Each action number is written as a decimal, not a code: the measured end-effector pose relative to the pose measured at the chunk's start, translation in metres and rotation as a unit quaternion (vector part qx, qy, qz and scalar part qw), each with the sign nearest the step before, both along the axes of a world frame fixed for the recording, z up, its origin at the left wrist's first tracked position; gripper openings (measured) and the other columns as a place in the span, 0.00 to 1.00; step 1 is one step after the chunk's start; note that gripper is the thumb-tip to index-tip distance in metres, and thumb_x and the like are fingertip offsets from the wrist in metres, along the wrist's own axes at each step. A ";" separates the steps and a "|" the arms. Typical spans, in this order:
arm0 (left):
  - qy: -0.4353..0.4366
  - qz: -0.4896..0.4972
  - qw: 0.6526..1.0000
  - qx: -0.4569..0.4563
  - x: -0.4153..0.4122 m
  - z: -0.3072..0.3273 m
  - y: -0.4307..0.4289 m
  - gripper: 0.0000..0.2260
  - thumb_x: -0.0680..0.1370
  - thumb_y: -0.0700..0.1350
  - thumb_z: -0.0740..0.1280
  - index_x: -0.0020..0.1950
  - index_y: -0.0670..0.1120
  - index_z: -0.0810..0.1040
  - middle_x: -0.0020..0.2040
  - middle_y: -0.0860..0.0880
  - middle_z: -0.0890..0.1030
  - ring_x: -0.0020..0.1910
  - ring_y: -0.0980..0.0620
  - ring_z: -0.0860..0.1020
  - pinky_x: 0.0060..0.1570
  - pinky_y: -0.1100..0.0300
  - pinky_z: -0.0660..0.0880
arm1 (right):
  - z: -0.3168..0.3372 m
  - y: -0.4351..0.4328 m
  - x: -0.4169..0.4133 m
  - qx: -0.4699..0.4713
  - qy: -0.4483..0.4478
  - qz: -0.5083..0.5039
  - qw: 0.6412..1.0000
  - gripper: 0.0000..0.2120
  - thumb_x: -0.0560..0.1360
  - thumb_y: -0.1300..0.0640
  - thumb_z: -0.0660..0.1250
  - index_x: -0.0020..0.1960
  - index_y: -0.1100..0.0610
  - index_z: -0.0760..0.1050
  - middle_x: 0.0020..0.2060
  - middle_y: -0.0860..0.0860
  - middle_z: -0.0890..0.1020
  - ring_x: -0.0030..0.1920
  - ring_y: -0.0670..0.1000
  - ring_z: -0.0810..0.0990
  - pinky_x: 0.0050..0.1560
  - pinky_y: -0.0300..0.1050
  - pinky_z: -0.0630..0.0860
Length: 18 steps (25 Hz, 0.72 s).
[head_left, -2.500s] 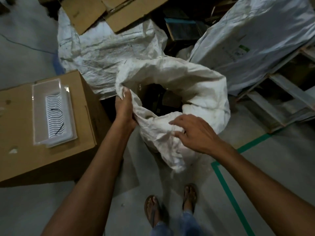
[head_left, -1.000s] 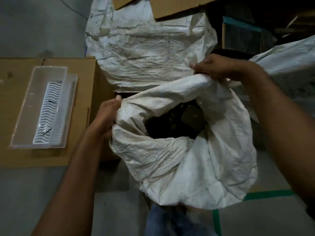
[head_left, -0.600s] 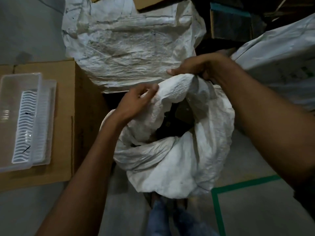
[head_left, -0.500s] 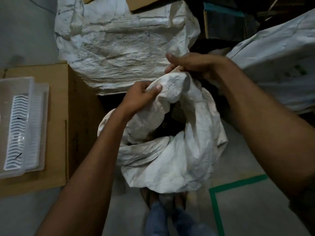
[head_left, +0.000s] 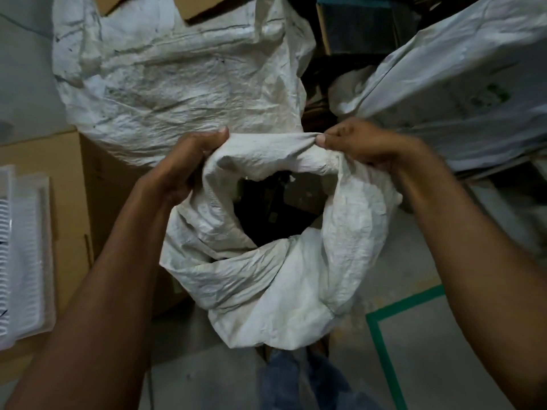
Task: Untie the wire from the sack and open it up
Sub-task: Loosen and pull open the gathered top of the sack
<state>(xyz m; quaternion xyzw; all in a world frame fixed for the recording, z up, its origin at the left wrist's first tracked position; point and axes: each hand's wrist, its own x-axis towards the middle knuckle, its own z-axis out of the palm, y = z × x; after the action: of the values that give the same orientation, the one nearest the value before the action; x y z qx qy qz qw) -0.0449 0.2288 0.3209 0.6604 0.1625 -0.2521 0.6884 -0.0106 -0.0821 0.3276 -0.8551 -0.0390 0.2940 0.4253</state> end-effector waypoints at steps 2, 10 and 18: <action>-0.018 -0.056 0.989 0.135 0.004 -0.011 0.008 0.19 0.80 0.57 0.68 0.46 0.41 0.81 0.34 0.46 0.82 0.33 0.49 0.80 0.33 0.62 0.75 | 0.007 -0.002 0.015 0.006 0.102 0.003 0.995 0.23 0.79 0.44 0.67 0.40 0.66 0.78 0.31 0.53 0.79 0.29 0.48 0.76 0.32 0.40 0.73; -0.210 -0.246 0.917 0.234 0.040 -0.021 -0.069 0.24 0.78 0.63 0.66 0.45 0.40 0.80 0.34 0.50 0.75 0.33 0.53 0.73 0.35 0.56 0.67 | -0.014 0.016 0.046 0.066 0.099 -0.077 0.990 0.16 0.77 0.49 0.72 0.54 0.62 0.81 0.47 0.51 0.86 0.46 0.47 0.84 0.54 0.48 0.81; -0.063 -0.025 0.997 0.034 0.068 -0.013 -0.086 0.11 0.81 0.48 0.68 0.51 0.39 0.79 0.45 0.38 0.77 0.39 0.46 0.76 0.37 0.58 0.72 | -0.055 0.055 -0.112 0.058 -0.007 -0.459 0.887 0.34 0.68 0.29 0.70 0.64 0.50 0.72 0.60 0.48 0.79 0.60 0.49 0.79 0.62 0.50 0.77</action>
<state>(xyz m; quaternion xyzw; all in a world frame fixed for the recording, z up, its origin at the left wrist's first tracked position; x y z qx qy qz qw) 0.0227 0.1431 0.3081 0.7019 0.1107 -0.2215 0.6679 -0.1221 -0.0269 0.2724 -0.7538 0.3375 0.0571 0.5609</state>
